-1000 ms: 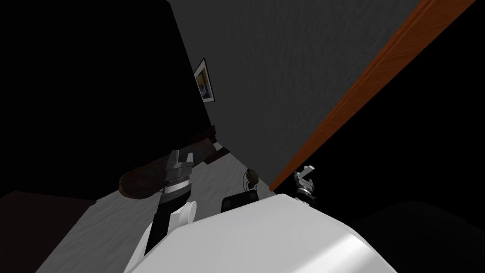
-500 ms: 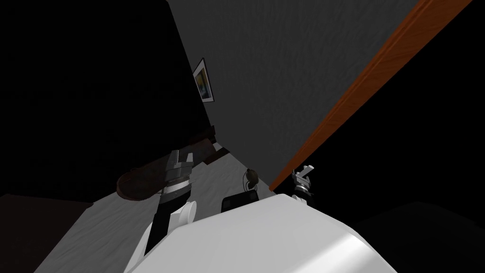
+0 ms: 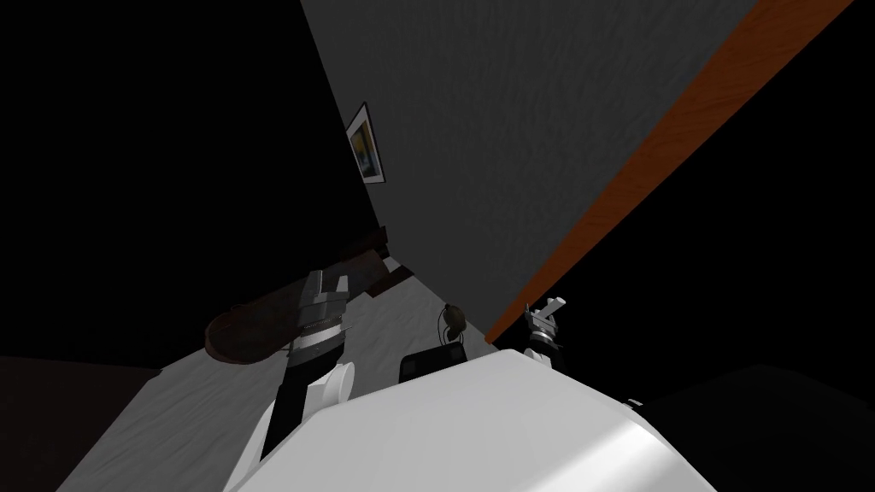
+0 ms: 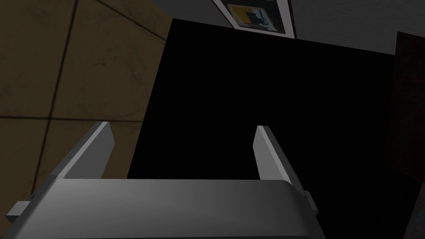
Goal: Pull the door open
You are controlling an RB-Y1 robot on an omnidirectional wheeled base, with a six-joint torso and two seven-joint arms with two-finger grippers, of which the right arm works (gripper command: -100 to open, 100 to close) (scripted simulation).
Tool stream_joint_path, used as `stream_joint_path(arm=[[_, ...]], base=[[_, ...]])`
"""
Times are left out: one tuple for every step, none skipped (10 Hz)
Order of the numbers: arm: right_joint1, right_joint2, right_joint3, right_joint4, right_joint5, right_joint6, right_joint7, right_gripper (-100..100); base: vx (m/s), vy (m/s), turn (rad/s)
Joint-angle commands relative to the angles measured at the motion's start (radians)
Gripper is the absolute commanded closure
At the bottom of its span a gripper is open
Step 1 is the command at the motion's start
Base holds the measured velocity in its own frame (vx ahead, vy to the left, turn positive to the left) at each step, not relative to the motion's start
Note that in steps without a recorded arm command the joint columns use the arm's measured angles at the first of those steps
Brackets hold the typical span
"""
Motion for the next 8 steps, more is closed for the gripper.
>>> stream_joint_path(arm=[[0.0, 0.0, 0.0, 0.0, 0.0, 0.0, 0.0, -100], [0.0, 0.0, 0.0, 0.0, 0.0, 0.0, 0.0, -100], [-0.006, -0.001, 0.002, 0.005, 0.002, 0.001, -0.002, -100], [-0.006, -0.001, 0.002, 0.005, 0.002, 0.001, -0.002, -100], [-0.006, -0.001, 0.002, 0.005, 0.002, 0.001, -0.002, -100], [-0.006, -0.001, 0.002, 0.005, 0.002, 0.001, -0.002, -100], [-0.006, -0.001, 0.002, 0.005, 0.002, 0.001, -0.002, -100], [-0.006, -0.001, 0.002, 0.005, 0.002, 0.001, -0.002, -100]], base=[[0.0, 0.0, 0.0], [0.007, 0.007, -0.036], [0.017, 0.016, -0.066], [0.0, 0.0, 0.0], [-0.012, -0.016, 0.035], [-0.008, -0.012, 0.022], [0.0, 0.0, 0.0], [0.005, 0.005, -0.022]])
